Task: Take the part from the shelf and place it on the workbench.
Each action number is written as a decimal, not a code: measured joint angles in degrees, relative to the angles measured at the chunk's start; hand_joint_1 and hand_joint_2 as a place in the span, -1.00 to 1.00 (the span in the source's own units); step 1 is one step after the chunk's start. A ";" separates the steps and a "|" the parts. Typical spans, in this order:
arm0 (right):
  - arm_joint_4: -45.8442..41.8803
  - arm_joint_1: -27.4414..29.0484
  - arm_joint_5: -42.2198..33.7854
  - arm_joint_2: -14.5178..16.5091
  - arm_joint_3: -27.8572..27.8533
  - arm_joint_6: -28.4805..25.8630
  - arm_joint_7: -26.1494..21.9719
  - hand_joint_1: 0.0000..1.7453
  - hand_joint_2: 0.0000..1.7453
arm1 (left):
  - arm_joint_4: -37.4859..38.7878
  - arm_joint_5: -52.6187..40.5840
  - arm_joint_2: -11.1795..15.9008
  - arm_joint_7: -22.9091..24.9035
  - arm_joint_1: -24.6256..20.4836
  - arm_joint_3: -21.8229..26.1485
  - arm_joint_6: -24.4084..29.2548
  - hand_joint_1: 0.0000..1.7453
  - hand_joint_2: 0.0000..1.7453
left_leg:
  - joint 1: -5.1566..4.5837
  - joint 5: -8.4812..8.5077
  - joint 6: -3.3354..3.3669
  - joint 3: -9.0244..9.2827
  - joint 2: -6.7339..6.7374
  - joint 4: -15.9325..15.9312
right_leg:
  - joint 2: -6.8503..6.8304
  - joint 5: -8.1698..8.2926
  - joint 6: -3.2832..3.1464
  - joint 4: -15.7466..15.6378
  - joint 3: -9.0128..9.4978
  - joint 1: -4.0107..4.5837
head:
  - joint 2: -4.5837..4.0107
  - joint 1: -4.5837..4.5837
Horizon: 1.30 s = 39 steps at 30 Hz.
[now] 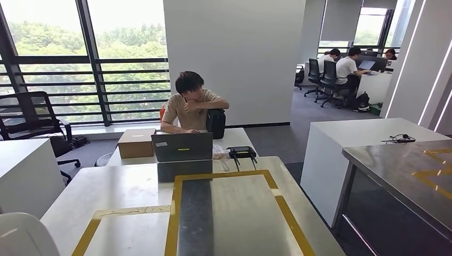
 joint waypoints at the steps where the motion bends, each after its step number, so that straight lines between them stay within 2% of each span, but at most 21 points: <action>1: 0.01 0.01 -0.01 -0.01 0.01 0.01 0.03 -1.00 1.00 | 0.01 0.04 -0.08 0.10 0.03 0.02 0.16 1.00 1.00 | -0.06 -0.52 -0.44 0.70 -0.13 0.23 | -0.02 2.01 -0.40 -0.79 0.12 0.16 | 0.00 -0.04; 3: 0.00 -0.20 -0.07 0.03 0.02 0.04 0.02 -1.00 1.00 | -0.16 0.09 -0.15 0.28 -0.01 0.08 0.42 1.00 1.00 | -0.01 -0.56 -1.36 1.20 -0.19 1.23 | -0.01 1.77 -1.14 -1.05 1.18 0.20 | 0.01 -0.04; 4: 0.00 -0.32 -0.10 0.05 0.02 0.04 0.01 -1.00 1.00 | -0.22 0.05 -0.15 0.33 -0.05 0.13 0.54 1.00 1.00 | 0.02 -0.15 -1.68 0.78 -0.10 2.76 | -0.03 1.49 -1.57 -1.38 1.77 0.08 | 0.01 -0.06; 5: 0.00 -0.41 -0.14 0.07 0.02 0.04 0.00 -1.00 1.00 | -0.26 -0.31 -0.14 0.38 -0.13 0.23 0.84 1.00 1.00 | 0.05 -0.17 -1.92 -0.43 0.00 4.92 | -0.04 1.25 -1.93 -1.67 2.37 -0.03 | 0.01 -0.06; 6: 0.00 -0.44 -0.20 0.09 0.02 0.03 -0.01 -1.00 1.00 | -0.23 -1.11 -0.14 0.41 -0.16 0.37 1.36 1.00 1.00 | 0.07 -0.96 -2.10 -2.26 0.13 7.77 | -0.05 0.96 -2.22 -1.89 2.84 -0.13 | 0.01 -0.11; 8: 0.00 -0.39 -0.33 0.09 0.02 0.00 -0.01 -1.00 1.00 | -0.02 -5.14 -0.09 -0.10 -0.22 0.73 3.33 1.00 1.00 | 0.08 -4.28 -2.43 -6.46 0.25 13.33 | -0.02 0.26 -2.52 -1.98 3.52 -0.17 | 0.02 -0.19; 9: 0.00 -0.35 -0.39 0.09 0.02 -0.01 -0.03 -1.00 1.00 | 0.16 -7.90 -0.04 -0.59 -0.21 0.90 4.51 1.00 1.00 | 0.08 -5.75 -2.51 -8.15 0.28 14.84 | 0.03 -0.11 -2.54 -1.98 3.85 -0.17 | 0.02 -0.21; 10: 0.00 -0.33 -0.42 0.09 0.02 -0.02 -0.07 -1.00 1.00 | 0.38 -10.43 0.04 -1.13 -0.20 1.06 5.52 1.00 1.00 | 0.09 -5.98 -2.54 -9.12 0.32 14.86 | 0.09 -0.47 -2.52 -1.98 4.23 -0.17 | 0.02 -0.22; 11: 0.00 -0.32 -0.44 0.10 0.02 -0.02 -0.12 -1.00 1.00 | 0.60 -12.33 0.14 -1.61 -0.22 1.21 6.28 1.00 1.00 | 0.09 -4.55 -2.52 -9.33 0.36 13.24 | 0.17 -0.82 -2.46 -1.96 4.68 -0.18 | 0.02 -0.22; 13: 0.00 -0.31 -0.42 0.16 0.03 -0.02 -0.19 -1.00 1.00 | 1.00 -14.53 0.39 -2.48 -0.27 1.54 7.30 1.00 1.00 | 0.07 1.45 -2.33 -8.10 0.42 6.52 | 0.33 -1.49 -2.16 -1.92 5.64 -0.19 | 0.02 -0.24; 14: 0.00 -0.32 -0.39 0.19 0.05 -0.03 -0.21 -1.00 1.00 | 1.20 -15.53 0.52 -2.98 -0.33 1.73 7.84 1.00 1.00 | -0.02 3.39 -2.07 -7.47 0.46 3.44 | 0.42 -1.75 -1.92 -1.83 5.92 -0.15 | 0.02 -0.26; 15: 0.00 -0.32 -0.35 0.22 0.10 -0.03 -0.26 -1.00 1.00 | 1.42 -16.72 0.66 -3.50 -0.37 1.93 8.46 1.00 1.00 | -0.13 4.56 -1.73 -7.01 0.49 1.42 | 0.48 -1.98 -1.63 -1.78 6.00 -0.09 | 0.02 -0.26; 16: 0.00 -0.32 -0.31 0.21 0.20 -0.04 -0.32 -1.00 1.00 | 1.64 -18.14 0.81 -4.11 -0.41 2.15 9.24 1.00 1.00 | -0.16 4.84 -1.41 -6.84 0.50 0.66 | 0.52 -2.19 -1.43 -1.65 5.95 0.03 | 0.02 -0.26; 20: 0.00 -0.33 -0.15 0.20 0.78 -0.04 -0.61 -1.00 1.00 | 2.82 -22.98 1.62 -5.95 -0.81 3.16 11.68 1.00 1.00 | -0.12 5.53 -1.10 -6.54 0.40 0.43 | 0.46 -2.25 -2.81 -1.79 6.03 0.34 | 0.02 -0.21; 22: 0.00 -0.35 -0.12 0.20 1.04 -0.04 -0.62 -1.00 1.00 | 3.30 -23.42 1.95 -6.15 -1.04 3.45 11.96 1.00 1.00 | -0.15 5.43 -0.92 -6.51 0.40 0.43 | 0.46 -2.21 -2.68 -2.09 6.22 0.40 | 0.02 -0.21; 26: 0.00 -0.36 0.04 0.20 1.35 -0.04 -0.64 -1.00 1.00 | 4.15 -27.70 2.46 -7.35 -1.53 3.85 14.58 1.00 1.00 | -0.15 5.28 -0.54 -6.47 0.41 0.43 | 0.45 -2.18 -1.63 -2.57 6.50 0.38 | 0.02 -0.21; 29: 0.00 -0.40 0.46 0.20 1.64 -0.04 -0.84 -1.00 1.00 | 5.60 -40.25 3.86 -9.82 -3.06 4.04 22.69 1.00 1.00 | -0.16 5.26 -0.46 -6.47 0.39 0.43 | 0.43 -2.18 -1.11 -2.67 6.53 0.33 | 0.02 -0.21; 32: 0.00 -0.54 1.21 0.21 2.45 0.01 -0.94 -1.00 1.00 | 10.74 -57.50 6.80 -10.85 -7.68 4.15 35.02 1.00 1.00 | -0.15 5.31 -0.42 -6.46 0.30 0.43 | 0.36 -2.17 -0.86 -2.70 6.53 0.23 | 0.02 -0.22; 34: 0.00 -0.73 1.75 0.24 3.19 0.04 -0.99 -1.00 1.00 | 18.18 -70.23 9.77 -10.39 -13.32 3.83 44.61 1.00 1.00 | -0.13 5.42 -0.50 -6.47 0.21 0.43 | 0.27 -2.13 -0.78 -2.68 6.48 0.27 | 0.02 -0.22; 36: 0.00 -0.98 2.04 0.26 3.89 0.01 -0.99 -1.00 1.00 | 27.73 -80.39 12.95 -9.70 -20.79 2.75 52.88 1.00 1.00 | -0.10 5.57 -0.66 -6.50 0.12 0.42 | 0.18 -2.05 -0.72 -2.64 6.42 0.36 | 0.02 -0.22; 39: 0.00 -1.51 2.08 0.26 4.76 -0.29 -0.87 -1.00 1.00 | 43.50 -89.59 16.36 -9.05 -32.55 -0.46 60.59 1.00 1.00 | -0.05 5.76 -0.83 -6.51 0.03 0.38 | 0.08 -1.93 -0.81 -2.54 6.40 0.41 | 0.02 -0.22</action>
